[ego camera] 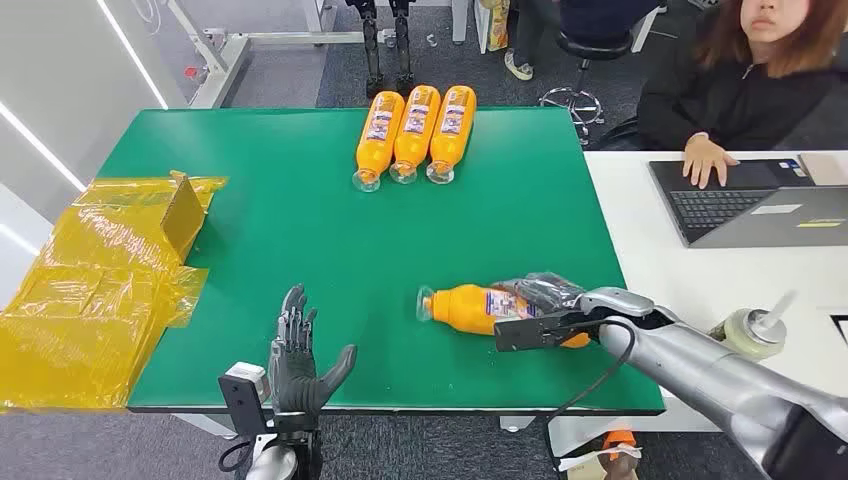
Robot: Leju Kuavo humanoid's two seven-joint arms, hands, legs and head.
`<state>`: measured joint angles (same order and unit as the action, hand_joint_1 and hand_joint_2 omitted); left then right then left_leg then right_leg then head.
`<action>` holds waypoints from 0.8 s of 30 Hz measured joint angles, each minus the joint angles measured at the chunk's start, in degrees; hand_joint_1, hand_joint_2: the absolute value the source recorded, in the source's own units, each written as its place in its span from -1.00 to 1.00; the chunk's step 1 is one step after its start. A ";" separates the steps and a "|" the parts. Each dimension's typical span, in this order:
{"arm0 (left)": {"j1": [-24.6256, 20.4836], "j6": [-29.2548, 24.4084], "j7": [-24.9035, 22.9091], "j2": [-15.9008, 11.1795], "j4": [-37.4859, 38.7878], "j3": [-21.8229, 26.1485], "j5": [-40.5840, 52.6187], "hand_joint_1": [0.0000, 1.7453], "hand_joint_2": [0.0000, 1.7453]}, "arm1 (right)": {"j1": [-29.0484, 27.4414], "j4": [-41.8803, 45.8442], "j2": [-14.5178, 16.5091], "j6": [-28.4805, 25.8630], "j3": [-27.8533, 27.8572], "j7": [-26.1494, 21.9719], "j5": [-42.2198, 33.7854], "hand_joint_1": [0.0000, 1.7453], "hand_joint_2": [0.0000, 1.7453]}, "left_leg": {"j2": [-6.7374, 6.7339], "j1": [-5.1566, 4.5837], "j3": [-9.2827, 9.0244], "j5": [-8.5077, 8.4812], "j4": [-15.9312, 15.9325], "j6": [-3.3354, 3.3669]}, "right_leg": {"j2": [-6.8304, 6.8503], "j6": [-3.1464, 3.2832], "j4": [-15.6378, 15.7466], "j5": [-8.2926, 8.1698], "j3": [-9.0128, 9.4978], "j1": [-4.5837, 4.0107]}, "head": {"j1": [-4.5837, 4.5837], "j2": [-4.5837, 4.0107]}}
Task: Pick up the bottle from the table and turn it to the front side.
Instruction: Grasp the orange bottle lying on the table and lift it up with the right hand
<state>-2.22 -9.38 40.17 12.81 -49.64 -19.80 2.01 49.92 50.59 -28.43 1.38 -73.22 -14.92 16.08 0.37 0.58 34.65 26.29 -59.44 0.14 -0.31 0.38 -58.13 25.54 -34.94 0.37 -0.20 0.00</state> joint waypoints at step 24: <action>-0.40 9.72 -0.64 0.74 -0.63 0.42 -1.46 -1.00 1.00 | -29.23 23.99 6.53 -11.34 33.52 -3.92 24.98 1.00 1.00 | 0.23 0.01 0.18 0.10 0.05 0.00 | 0.12 -0.10 0.00 0.22 -0.15 -0.01 | -0.01 0.00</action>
<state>-2.62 0.35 39.53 13.55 -50.27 -19.39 0.55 20.69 74.59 -21.90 -9.96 -39.70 -18.83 41.05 0.60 0.60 34.83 26.39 -59.40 0.14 -0.19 0.28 -58.13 25.75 -35.08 0.36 -0.20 0.00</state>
